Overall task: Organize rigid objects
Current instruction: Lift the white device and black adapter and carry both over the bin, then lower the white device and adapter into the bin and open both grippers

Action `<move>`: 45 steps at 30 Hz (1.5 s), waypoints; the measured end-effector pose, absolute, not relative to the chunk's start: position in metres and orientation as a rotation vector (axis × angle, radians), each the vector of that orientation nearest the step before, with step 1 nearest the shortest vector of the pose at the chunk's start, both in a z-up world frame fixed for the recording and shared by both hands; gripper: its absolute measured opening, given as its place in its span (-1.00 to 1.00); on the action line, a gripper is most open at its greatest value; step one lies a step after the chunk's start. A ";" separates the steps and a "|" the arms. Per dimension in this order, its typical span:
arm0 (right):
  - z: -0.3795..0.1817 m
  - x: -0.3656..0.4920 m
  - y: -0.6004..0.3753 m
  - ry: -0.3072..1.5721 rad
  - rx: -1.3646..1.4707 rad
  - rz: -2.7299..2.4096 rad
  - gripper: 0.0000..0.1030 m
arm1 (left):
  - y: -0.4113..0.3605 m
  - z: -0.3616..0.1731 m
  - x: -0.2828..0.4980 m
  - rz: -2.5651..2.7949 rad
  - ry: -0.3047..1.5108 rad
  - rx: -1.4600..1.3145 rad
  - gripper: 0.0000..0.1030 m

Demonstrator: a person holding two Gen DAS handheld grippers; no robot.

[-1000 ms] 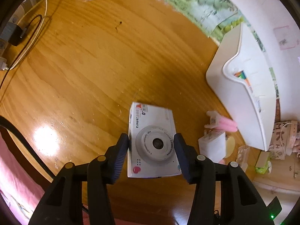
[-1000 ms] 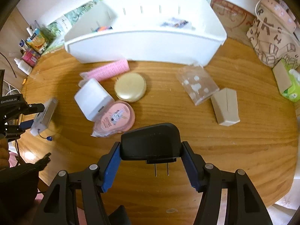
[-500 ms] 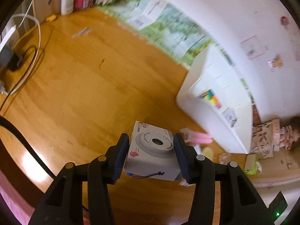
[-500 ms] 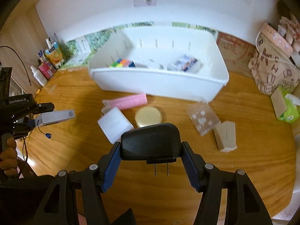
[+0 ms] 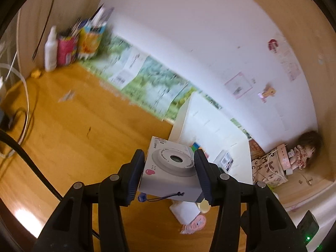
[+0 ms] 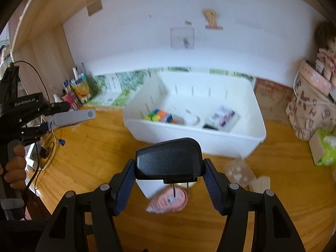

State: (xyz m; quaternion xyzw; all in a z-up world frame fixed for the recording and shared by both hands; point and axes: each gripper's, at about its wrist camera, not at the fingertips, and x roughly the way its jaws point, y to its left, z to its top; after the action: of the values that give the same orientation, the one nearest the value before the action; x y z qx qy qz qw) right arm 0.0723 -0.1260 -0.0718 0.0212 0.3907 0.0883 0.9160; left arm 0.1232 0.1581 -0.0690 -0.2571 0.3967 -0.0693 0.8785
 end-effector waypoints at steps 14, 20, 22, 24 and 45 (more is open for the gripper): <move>-0.056 0.103 -0.133 0.607 0.039 0.160 0.23 | 0.117 -0.036 0.160 -0.247 0.749 -0.350 0.02; -0.061 0.117 -0.146 0.562 0.056 0.124 0.23 | 0.090 -0.029 0.178 -0.302 0.731 -0.268 0.02; -0.063 0.122 -0.151 0.551 0.063 0.108 0.23 | 0.082 -0.028 0.184 -0.319 0.726 -0.244 0.02; -0.065 0.127 -0.155 0.544 0.068 0.098 0.23 | 0.073 -0.027 0.189 -0.334 0.725 -0.222 0.02; -0.105 0.166 -0.183 0.633 0.153 0.042 0.24 | -0.005 -0.058 0.216 -0.405 0.760 0.071 0.03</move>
State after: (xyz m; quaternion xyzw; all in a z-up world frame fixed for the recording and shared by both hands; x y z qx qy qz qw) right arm 0.1665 -0.1830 -0.1046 0.0750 0.3108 0.0205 0.9473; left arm 0.2160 -0.0053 -0.0581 0.0343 0.3682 -0.1960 0.9082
